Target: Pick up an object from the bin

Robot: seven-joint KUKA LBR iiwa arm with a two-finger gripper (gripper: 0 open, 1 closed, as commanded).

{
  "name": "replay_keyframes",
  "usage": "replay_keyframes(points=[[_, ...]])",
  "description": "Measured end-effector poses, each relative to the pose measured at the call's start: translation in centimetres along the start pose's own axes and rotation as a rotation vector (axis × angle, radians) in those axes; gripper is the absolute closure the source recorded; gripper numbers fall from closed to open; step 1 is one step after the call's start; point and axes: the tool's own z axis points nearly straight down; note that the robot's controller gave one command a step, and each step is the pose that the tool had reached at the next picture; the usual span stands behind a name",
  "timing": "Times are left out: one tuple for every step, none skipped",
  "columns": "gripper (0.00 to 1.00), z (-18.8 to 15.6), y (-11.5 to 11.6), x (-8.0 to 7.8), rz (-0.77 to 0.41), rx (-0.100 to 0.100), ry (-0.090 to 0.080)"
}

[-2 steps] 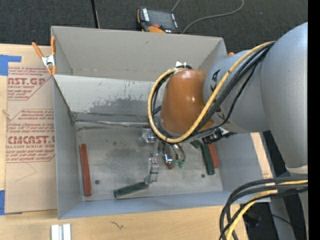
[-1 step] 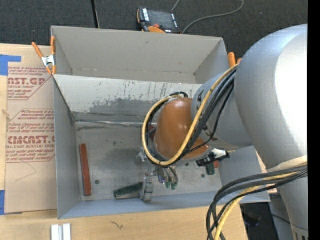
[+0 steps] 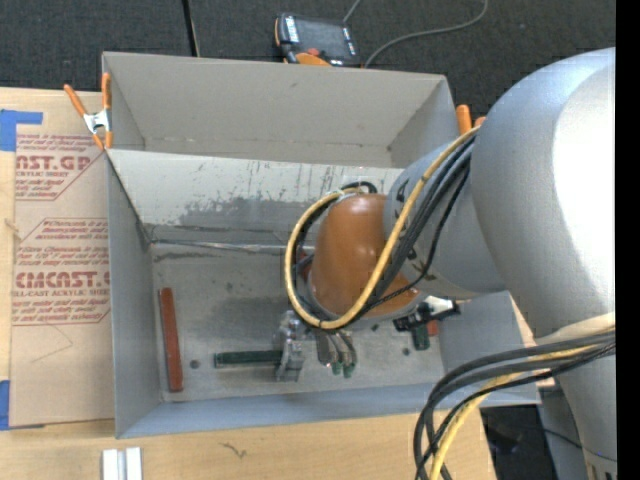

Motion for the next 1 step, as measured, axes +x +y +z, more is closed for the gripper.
replay_keyframes(points=[[1.0,-15.99,0.82,-5.48,-0.222,0.0,-0.012]])
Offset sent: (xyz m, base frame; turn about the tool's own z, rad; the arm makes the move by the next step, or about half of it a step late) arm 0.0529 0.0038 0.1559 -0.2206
